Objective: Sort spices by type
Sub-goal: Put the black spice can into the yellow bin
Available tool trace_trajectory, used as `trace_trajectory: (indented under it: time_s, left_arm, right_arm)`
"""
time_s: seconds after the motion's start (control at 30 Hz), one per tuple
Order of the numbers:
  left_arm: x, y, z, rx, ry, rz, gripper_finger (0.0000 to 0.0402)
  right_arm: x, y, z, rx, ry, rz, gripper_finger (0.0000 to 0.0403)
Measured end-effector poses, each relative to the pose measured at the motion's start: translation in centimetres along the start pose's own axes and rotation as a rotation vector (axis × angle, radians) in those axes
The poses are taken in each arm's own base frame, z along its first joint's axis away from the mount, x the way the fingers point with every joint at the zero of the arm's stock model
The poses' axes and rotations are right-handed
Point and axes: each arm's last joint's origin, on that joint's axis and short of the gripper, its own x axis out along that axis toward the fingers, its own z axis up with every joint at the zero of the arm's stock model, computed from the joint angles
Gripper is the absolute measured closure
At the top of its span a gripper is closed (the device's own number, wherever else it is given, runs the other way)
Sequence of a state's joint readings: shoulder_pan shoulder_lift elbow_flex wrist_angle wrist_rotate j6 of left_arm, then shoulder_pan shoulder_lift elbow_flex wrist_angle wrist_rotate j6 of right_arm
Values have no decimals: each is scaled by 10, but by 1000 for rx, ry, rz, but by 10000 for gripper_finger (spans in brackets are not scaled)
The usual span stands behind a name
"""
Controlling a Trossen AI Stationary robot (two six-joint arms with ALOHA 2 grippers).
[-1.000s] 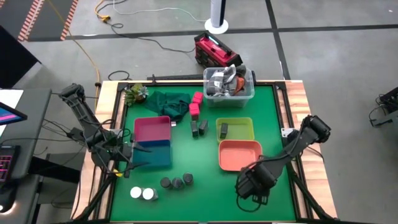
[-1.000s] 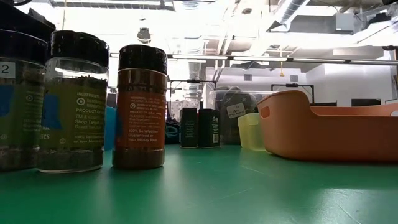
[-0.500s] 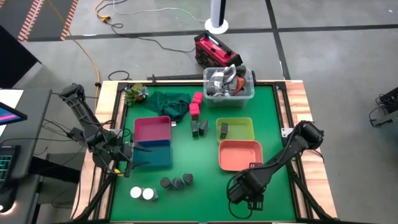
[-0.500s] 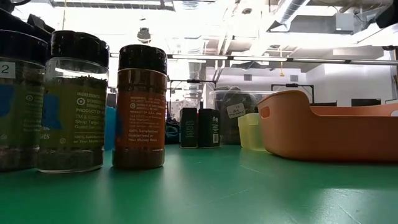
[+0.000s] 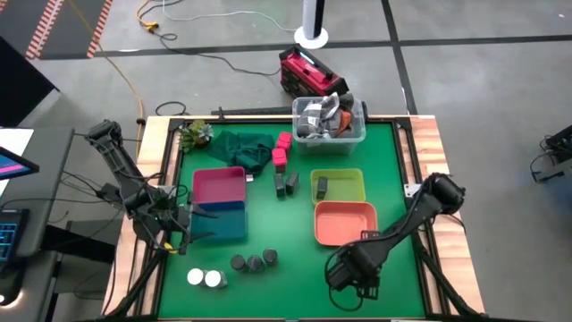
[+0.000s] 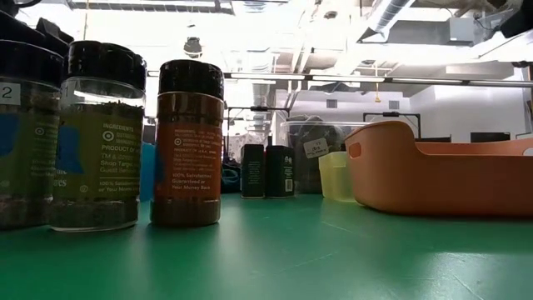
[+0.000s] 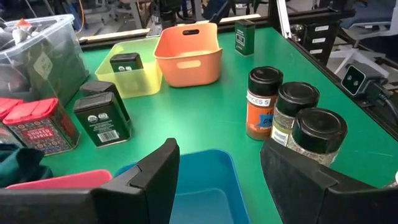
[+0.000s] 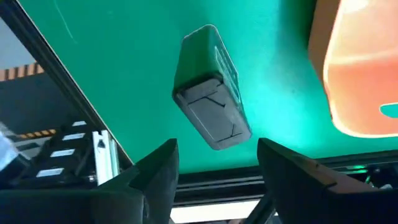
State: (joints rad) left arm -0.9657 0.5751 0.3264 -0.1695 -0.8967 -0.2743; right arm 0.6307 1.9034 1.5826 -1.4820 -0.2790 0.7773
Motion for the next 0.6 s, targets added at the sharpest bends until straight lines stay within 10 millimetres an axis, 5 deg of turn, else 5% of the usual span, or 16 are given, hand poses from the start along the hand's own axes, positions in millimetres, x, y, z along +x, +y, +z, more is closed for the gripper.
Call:
trace_trajectory:
  time_s: [0.37,0.6]
  left_arm:
    - [0,0,0,66,-3,5,186]
    - [-5,0,2,98,-28,-5,186]
  right_arm:
    - [-8,-27,13,170,19,-81,157]
    - [-9,-27,14,171,-151,-219,132]
